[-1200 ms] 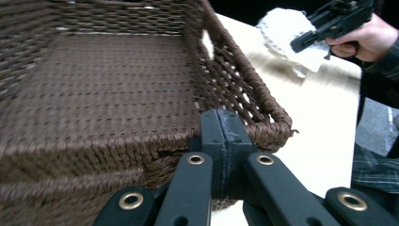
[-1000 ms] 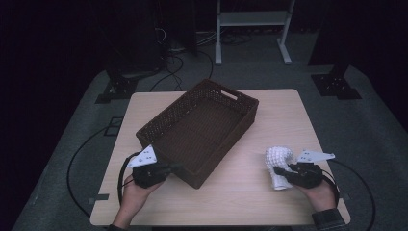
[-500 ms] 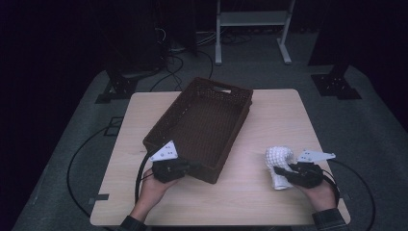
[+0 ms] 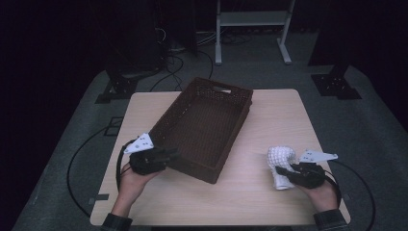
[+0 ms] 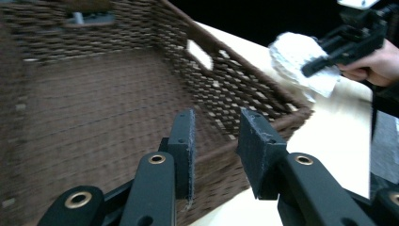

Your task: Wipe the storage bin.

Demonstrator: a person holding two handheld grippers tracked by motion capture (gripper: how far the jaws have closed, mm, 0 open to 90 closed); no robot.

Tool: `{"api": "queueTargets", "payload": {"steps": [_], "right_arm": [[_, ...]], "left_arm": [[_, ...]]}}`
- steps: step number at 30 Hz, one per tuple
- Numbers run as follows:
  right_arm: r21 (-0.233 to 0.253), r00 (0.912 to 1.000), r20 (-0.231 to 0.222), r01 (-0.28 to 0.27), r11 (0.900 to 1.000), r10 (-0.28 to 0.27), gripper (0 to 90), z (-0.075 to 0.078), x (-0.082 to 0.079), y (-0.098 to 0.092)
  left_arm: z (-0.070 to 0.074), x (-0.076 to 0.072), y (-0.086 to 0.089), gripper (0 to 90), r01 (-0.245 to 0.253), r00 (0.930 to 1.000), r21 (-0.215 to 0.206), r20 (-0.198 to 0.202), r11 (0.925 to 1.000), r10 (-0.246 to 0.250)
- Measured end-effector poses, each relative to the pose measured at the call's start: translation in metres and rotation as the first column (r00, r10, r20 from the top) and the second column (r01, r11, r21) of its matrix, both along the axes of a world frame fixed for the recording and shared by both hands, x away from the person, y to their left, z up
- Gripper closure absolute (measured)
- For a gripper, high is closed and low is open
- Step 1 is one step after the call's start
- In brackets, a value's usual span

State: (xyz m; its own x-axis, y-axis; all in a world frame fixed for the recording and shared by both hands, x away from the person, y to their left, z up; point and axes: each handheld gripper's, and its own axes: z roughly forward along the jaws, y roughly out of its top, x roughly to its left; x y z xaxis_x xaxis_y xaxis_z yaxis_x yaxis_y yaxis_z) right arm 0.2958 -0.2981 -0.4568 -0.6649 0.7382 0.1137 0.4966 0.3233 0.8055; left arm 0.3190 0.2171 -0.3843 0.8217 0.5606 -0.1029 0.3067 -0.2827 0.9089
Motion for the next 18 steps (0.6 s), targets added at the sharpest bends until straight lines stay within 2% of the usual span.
{"api": "queueTargets", "payload": {"steps": [5,7,9,12,15,18], "right_arm": [[0.005,1.0000,0.000,0.007,1.000,-0.007,72.2,0.000,0.000,-0.001],[0.006,1.0000,0.002,0.009,1.000,-0.009,72.2,0.000,0.000,-0.002],[0.002,0.9999,0.006,0.013,1.000,-0.013,72.3,0.000,-0.001,-0.002],[0.003,0.9997,0.014,0.018,1.000,-0.018,72.3,0.000,-0.001,-0.003],[0.002,0.9997,0.014,0.020,1.000,-0.020,72.4,0.000,-0.001,-0.003],[0.003,0.9997,0.009,0.021,1.000,-0.021,72.3,-0.001,0.000,-0.004]], "left_arm": [[0.007,0.006,0.029,78.5,-0.067,0.9977,-0.009,0.002,0.9977,0.067],[0.009,0.008,0.039,83.8,-0.095,0.9954,0.009,0.006,0.9954,0.095],[0.010,0.011,0.048,89.0,-0.119,0.9928,0.009,0.009,0.9928,0.119],[0.012,0.018,0.059,90.0,-0.156,0.9876,0.028,0.014,0.9873,0.156],[0.013,0.026,0.069,90.0,-0.195,0.9803,0.056,0.039,0.9791,0.193],[0.011,0.034,0.078,90.0,-0.230,0.9727,0.061,0.045,0.9712,0.228]]}}
